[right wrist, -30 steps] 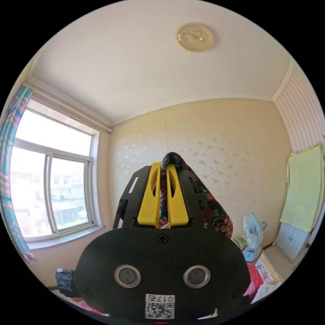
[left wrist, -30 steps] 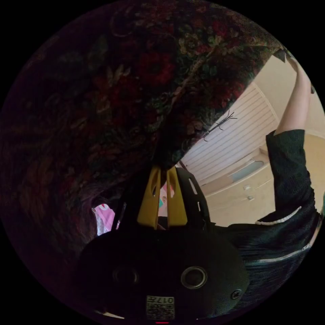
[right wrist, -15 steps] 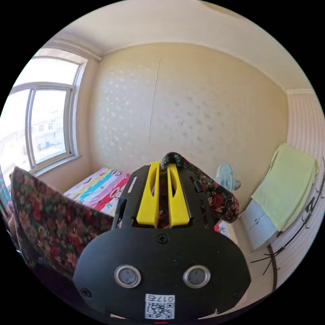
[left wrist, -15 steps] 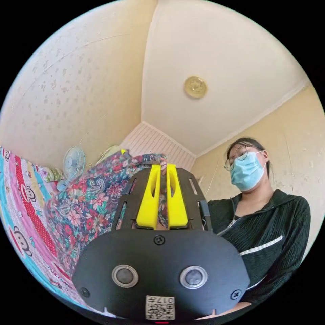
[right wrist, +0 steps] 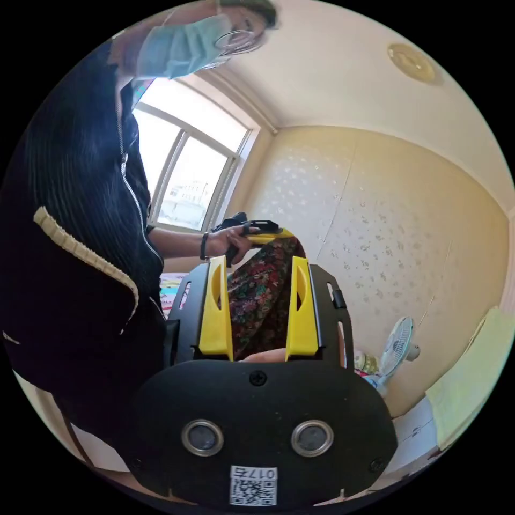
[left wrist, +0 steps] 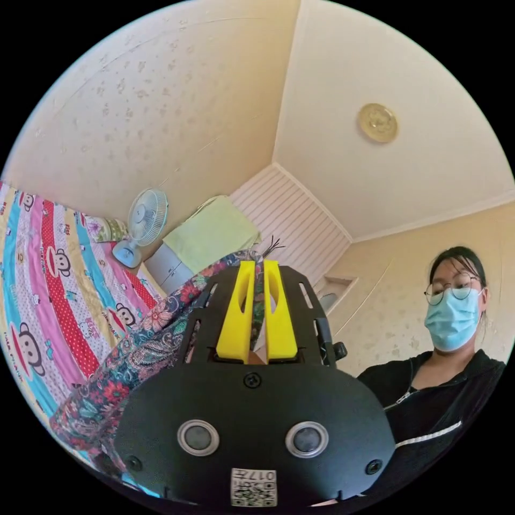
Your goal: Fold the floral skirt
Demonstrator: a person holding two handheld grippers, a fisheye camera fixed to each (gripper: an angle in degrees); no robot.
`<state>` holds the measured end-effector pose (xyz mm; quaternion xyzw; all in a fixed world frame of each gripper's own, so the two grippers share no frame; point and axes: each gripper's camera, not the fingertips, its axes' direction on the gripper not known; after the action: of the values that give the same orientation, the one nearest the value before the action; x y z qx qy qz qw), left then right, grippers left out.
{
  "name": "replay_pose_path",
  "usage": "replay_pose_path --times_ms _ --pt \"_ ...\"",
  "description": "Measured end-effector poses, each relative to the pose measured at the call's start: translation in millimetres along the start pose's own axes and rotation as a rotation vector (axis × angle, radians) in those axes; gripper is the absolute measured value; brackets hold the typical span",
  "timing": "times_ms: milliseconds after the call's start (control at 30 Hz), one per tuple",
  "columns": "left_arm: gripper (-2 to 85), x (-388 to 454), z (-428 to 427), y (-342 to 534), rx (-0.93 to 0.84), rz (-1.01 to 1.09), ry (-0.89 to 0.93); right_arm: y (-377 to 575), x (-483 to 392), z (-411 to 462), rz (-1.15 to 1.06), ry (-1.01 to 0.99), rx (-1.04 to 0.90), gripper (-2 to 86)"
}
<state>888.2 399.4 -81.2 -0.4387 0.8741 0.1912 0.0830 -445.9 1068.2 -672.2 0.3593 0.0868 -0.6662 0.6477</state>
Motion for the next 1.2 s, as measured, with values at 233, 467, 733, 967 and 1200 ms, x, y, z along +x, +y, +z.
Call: replay_pose_path --times_ms 233,467,733,967,1200 --pt "2.7 -47 36 -2 0.076 -0.147 0.076 -18 -52 69 -0.231 0.072 -0.349 16.9" --pt "2.9 -15 67 -21 0.015 -0.075 0.082 -3 -104 143 -0.741 0.254 -0.629 16.3" --pt "4.1 4 66 -20 -0.056 0.003 0.003 -20 -90 133 -0.735 0.493 -0.458 4.0" --pt "18.1 -13 12 21 -0.219 -0.005 -0.163 -76 6 65 -0.133 0.503 -0.138 2.8" --pt "10.2 -14 -134 134 0.16 0.076 0.209 -77 77 59 0.224 0.33 -0.017 2.1"
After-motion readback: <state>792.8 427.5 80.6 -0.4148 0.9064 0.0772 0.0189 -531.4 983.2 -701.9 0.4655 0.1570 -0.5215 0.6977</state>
